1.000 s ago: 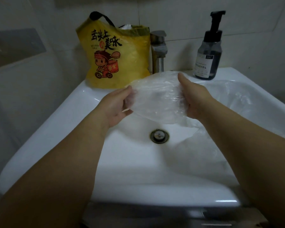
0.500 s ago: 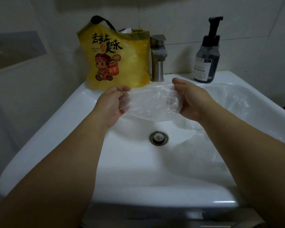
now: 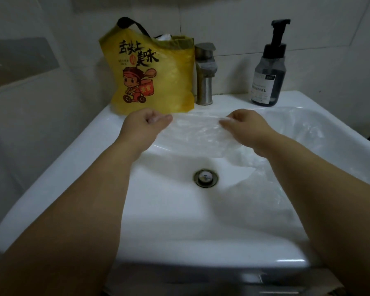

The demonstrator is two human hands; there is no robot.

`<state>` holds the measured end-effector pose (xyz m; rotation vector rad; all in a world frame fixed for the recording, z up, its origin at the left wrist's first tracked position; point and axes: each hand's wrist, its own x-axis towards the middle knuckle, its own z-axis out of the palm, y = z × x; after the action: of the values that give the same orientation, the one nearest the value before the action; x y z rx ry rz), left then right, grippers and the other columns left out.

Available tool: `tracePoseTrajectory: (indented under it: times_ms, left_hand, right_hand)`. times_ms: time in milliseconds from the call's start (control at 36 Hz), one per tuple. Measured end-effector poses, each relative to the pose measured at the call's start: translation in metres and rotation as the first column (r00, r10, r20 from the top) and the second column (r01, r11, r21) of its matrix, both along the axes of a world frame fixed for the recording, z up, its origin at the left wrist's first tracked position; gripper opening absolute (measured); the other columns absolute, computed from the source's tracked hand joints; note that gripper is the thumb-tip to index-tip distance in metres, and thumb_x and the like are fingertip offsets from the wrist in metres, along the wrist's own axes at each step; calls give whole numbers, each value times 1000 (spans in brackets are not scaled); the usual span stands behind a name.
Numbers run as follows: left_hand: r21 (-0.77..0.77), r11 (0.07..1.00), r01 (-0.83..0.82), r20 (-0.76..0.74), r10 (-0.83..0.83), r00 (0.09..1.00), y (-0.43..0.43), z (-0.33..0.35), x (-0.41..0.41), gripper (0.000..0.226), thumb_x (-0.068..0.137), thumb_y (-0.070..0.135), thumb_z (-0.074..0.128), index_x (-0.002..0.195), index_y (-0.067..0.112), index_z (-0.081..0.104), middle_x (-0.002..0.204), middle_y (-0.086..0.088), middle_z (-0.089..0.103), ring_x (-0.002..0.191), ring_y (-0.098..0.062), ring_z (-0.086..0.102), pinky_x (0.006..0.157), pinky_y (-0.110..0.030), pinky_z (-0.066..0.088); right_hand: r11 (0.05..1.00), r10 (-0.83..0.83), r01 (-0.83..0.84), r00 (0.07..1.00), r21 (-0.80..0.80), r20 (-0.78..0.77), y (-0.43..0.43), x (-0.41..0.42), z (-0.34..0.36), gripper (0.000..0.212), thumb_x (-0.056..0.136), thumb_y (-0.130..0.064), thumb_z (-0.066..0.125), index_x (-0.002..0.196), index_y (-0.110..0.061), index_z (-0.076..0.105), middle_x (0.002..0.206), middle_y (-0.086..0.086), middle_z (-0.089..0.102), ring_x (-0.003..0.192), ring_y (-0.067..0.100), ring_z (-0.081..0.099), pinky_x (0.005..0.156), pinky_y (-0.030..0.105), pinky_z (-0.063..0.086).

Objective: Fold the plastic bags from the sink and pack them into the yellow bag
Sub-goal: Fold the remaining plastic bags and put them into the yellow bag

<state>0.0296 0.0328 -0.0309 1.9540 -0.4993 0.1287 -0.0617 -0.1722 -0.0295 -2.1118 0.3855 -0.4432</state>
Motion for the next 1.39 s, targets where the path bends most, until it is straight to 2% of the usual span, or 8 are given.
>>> tracePoseTrajectory:
  times_ms: [222,444,639,722,917,1028,1194,1389]
  left_hand:
    - [-338,939,64,-222,-146,964,-6,3,-1,27,100,23,52,74,15,50,60,4,56,56,-7,53,59,-19,52]
    - [-38,998,-52,-6,52,999,1,-3,5,23,91,40,64,86,19,55,74,6,58,66,-6,55,67,-22,49]
    - [-10,989,144,-63,-145,987,-1,14,-13,86,59,47,79,137,27,47,125,11,54,116,-2,51,89,-15,44]
    - [179,945,273,-208,-235,949,-3,9,-20,53,63,32,85,111,31,63,106,16,65,96,0,61,84,-16,49]
    - [-51,948,315,-311,-315,897,-15,6,-24,15,76,12,79,76,18,65,59,13,67,56,2,62,54,-14,49]
    - [-160,944,290,-305,-326,895,-20,6,-26,9,77,13,78,75,18,71,70,7,68,66,-6,61,62,-16,50]
    - [-232,912,339,-366,-405,838,-22,9,-34,18,78,14,74,95,12,68,66,9,65,55,-1,59,51,-14,46]
    - [-213,906,365,-392,-421,818,-24,13,-38,7,84,11,69,87,17,68,62,11,67,57,0,63,52,-14,48]
  right_hand:
    - [782,-54,-134,958,609,281,9,6,7,12,97,-23,54,92,-14,59,92,6,64,90,23,65,91,41,53]
    - [983,-133,75,919,168,371,1,4,2,26,94,-30,59,95,-4,58,72,2,50,58,12,51,39,19,46]
    - [998,35,-52,935,39,352,4,-2,8,20,86,-28,69,84,-10,60,71,3,56,59,12,56,45,23,50]
    - [990,28,-73,937,119,347,9,-2,9,16,85,-28,70,85,-17,60,76,0,60,62,9,61,51,24,54]
    - [560,91,-277,957,781,274,12,-3,17,69,80,-69,50,123,-15,51,114,7,62,110,27,60,94,47,49]
    - [491,321,-312,933,813,163,28,-4,7,95,64,-70,58,138,-11,44,128,13,60,115,32,60,102,49,43]
    - [527,64,-332,933,782,353,38,7,10,31,88,3,59,119,4,57,99,16,69,89,28,68,80,37,57]
    - [393,314,-497,863,774,395,25,2,14,66,82,-43,63,137,-10,47,130,13,60,119,30,58,102,44,46]
